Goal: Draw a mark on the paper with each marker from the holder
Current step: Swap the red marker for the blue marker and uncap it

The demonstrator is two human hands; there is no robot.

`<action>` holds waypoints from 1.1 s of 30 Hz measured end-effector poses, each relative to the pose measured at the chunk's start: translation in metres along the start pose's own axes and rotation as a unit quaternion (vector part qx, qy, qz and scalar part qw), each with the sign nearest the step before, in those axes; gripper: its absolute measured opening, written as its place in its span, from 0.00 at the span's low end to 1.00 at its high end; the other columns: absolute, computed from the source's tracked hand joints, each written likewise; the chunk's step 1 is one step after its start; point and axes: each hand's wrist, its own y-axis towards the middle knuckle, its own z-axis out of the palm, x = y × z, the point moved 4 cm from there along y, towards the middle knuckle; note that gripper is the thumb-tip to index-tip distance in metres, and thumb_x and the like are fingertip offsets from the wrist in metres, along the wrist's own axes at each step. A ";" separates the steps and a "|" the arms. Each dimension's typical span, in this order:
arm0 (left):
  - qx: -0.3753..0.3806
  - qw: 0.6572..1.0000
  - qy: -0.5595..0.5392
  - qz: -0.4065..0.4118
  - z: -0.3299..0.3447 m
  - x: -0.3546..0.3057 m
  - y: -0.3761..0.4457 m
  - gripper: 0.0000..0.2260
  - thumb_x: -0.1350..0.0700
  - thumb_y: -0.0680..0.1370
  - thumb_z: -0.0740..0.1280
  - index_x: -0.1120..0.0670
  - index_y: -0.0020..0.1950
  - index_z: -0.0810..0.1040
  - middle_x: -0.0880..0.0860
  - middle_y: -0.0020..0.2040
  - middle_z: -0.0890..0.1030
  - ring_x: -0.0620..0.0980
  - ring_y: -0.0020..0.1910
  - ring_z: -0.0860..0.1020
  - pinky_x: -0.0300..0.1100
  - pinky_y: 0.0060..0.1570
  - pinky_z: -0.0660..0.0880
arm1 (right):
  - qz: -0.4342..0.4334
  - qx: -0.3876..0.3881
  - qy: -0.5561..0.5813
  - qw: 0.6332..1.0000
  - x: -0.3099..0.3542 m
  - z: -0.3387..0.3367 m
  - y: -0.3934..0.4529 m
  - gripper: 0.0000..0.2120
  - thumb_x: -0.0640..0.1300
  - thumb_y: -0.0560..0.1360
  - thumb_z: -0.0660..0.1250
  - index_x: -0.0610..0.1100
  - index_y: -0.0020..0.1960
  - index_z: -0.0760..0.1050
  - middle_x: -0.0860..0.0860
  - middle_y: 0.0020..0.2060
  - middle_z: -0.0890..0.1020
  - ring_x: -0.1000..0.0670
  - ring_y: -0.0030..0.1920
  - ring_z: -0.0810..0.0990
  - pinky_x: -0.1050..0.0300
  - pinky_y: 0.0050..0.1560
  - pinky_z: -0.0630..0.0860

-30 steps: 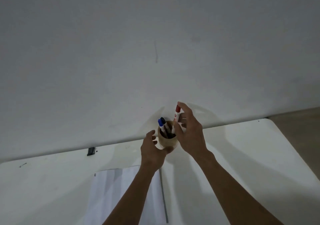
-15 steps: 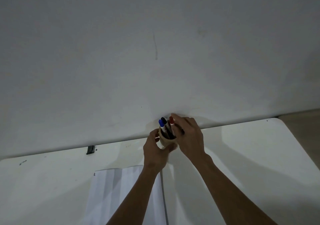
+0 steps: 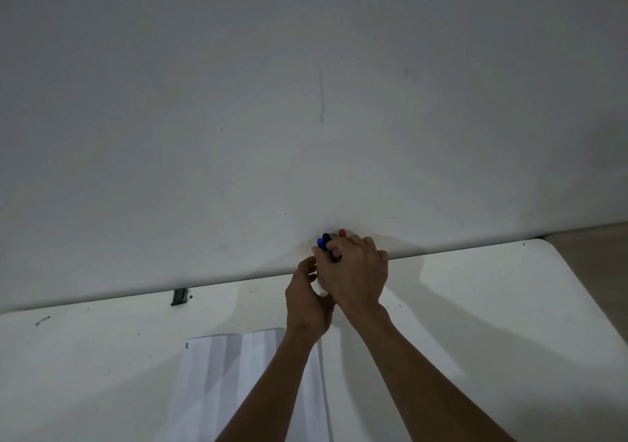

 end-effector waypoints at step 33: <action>-0.013 0.990 0.142 -0.018 -0.144 0.001 -0.061 0.15 0.49 0.76 0.72 0.48 0.62 0.79 0.48 0.55 0.83 0.46 0.51 0.82 0.52 0.56 0.81 | 0.309 0.222 0.441 0.813 0.053 -0.067 -0.127 0.08 0.42 0.75 0.76 0.45 0.54 0.81 0.46 0.46 0.86 0.50 0.39 0.84 0.61 0.39 0.80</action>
